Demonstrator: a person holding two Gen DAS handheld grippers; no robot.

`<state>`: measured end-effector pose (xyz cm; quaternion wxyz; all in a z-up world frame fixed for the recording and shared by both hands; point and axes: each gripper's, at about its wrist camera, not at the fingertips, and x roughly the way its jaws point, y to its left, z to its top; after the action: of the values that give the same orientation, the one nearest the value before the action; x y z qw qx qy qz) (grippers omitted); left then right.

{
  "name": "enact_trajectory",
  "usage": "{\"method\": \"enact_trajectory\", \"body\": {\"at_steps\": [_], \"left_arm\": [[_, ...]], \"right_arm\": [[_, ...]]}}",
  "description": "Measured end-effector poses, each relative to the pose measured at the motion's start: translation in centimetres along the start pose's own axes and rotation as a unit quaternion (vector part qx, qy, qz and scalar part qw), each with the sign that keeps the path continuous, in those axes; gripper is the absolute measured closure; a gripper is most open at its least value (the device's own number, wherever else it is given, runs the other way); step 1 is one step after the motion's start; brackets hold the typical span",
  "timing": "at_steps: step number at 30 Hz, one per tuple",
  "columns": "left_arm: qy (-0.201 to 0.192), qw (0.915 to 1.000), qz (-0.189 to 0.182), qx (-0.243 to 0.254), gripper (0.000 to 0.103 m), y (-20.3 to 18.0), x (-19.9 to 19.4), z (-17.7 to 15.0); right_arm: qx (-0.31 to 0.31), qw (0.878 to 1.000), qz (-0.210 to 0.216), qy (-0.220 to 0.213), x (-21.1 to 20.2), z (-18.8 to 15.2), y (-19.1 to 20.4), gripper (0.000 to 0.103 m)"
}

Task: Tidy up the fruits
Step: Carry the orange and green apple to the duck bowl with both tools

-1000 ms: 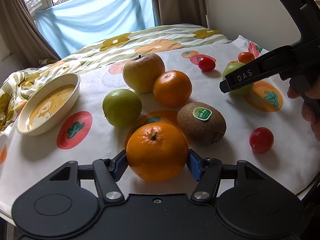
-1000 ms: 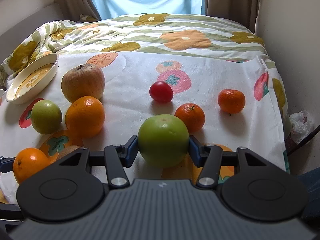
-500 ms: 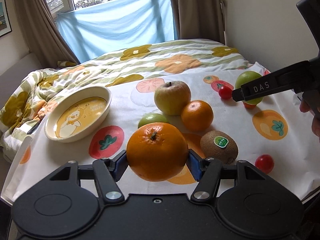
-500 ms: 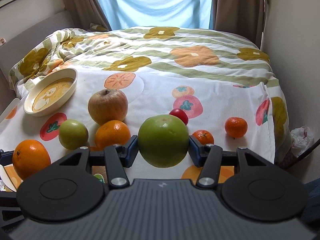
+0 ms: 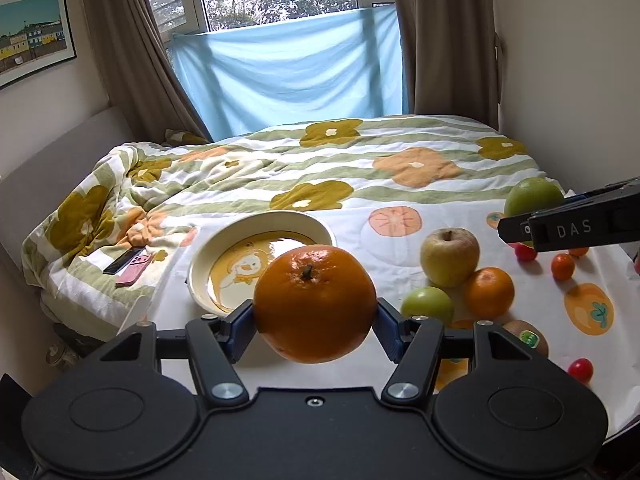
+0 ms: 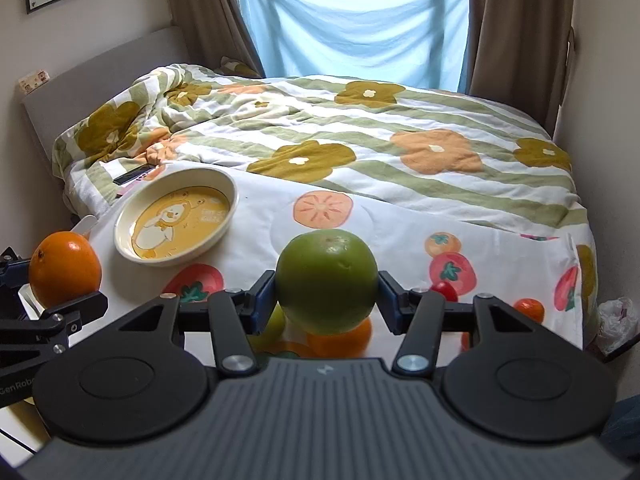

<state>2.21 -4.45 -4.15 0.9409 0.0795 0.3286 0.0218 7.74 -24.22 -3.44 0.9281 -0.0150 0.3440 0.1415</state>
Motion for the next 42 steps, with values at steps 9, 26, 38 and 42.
{"method": "enact_trajectory", "body": {"at_steps": [9, 26, 38, 42], "left_arm": [[0.005, 1.0, -0.004, 0.006, 0.037, 7.8, 4.7, 2.9], [0.02, 0.9938, -0.082, 0.072, 0.037, 13.7, 19.1, 6.8], [0.045, 0.9817, -0.13, 0.132, 0.037, 11.9, 24.8, 6.0], [0.051, 0.9796, -0.135, 0.14, 0.036, 11.5, 25.5, 5.9]], "right_arm": [[0.008, 1.0, 0.008, 0.003, 4.1, 3.9, 7.5, 0.035], [0.043, 0.998, -0.04, 0.02, 15.4, 8.7, 14.0, 0.035], [0.08, 0.993, -0.074, 0.046, 19.1, 8.1, 12.6, 0.035], [0.084, 0.992, -0.076, 0.049, 19.3, 7.9, 12.2, 0.035]]}}
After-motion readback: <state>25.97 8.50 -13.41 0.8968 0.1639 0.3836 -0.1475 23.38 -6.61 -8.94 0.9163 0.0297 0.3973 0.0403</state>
